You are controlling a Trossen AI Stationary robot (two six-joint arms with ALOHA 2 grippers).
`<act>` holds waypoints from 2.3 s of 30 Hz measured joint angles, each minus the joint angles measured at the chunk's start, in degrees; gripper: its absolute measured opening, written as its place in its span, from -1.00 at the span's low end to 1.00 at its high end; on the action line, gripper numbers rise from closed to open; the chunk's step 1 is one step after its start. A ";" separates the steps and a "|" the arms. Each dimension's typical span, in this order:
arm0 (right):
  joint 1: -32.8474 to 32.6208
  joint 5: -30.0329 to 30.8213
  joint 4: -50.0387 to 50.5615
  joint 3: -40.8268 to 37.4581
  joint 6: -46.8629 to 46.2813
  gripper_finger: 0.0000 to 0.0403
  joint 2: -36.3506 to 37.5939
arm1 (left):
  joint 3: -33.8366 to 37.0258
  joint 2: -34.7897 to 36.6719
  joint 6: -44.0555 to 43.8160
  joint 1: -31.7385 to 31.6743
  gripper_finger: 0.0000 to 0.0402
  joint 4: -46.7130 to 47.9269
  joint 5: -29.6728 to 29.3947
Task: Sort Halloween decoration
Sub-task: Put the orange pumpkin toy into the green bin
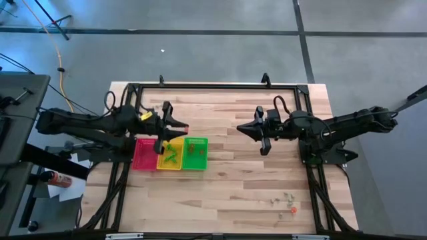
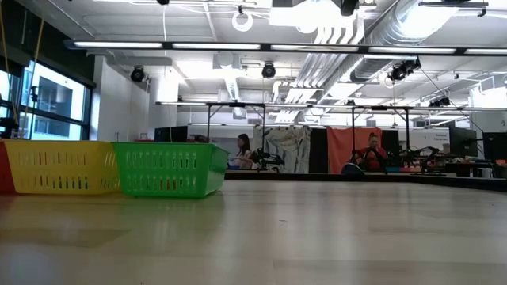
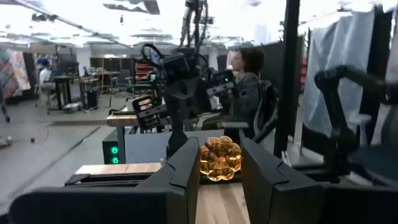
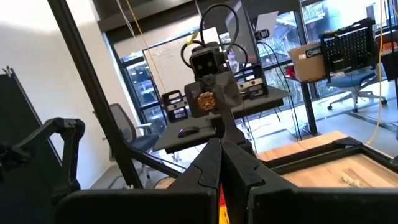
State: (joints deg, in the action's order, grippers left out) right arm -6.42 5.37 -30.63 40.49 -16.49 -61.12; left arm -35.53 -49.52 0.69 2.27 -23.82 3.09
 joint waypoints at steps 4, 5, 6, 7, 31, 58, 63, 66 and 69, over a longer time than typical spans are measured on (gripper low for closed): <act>0.00 0.00 -0.02 0.00 0.00 -1.00 0.00 | 0.00 -0.52 0.46 0.54 -0.64 -0.05 -0.88; 0.00 0.00 -0.04 0.00 0.00 -1.00 0.00 | -0.01 -0.52 0.48 0.54 -0.64 -0.06 -1.07; 0.01 0.00 -0.04 0.00 0.00 -1.00 0.00 | -0.01 -0.52 0.50 0.54 -0.64 -0.13 -1.18; 0.00 0.00 -0.02 0.00 0.00 -1.00 0.00 | -0.02 -0.50 0.52 0.54 -0.64 -0.16 -1.30; 0.02 0.59 1.29 0.00 4.55 -1.00 0.00 | -12.76 -8.19 -7.54 -3.35 -0.64 28.52 -10.75; 0.09 3.63 5.14 0.00 4.57 -1.00 0.00 | -16.22 -38.19 -5.09 0.49 -0.64 49.48 -4.81; 0.07 5.43 5.20 0.00 4.57 -1.00 0.00 | -16.22 -39.43 -5.11 0.47 -0.64 49.39 -4.81; 0.07 7.72 5.29 0.00 4.57 -1.00 0.00 | -16.22 -39.86 -5.09 0.47 -0.64 49.43 -4.81; 0.08 9.54 5.32 0.00 4.34 -1.00 0.00 | -16.22 -39.82 -5.07 0.47 -0.64 49.15 -4.81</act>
State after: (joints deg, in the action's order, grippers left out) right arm -6.34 14.91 -25.31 40.49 -12.15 -61.12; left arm -51.75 -89.34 -4.38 2.74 25.33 -1.72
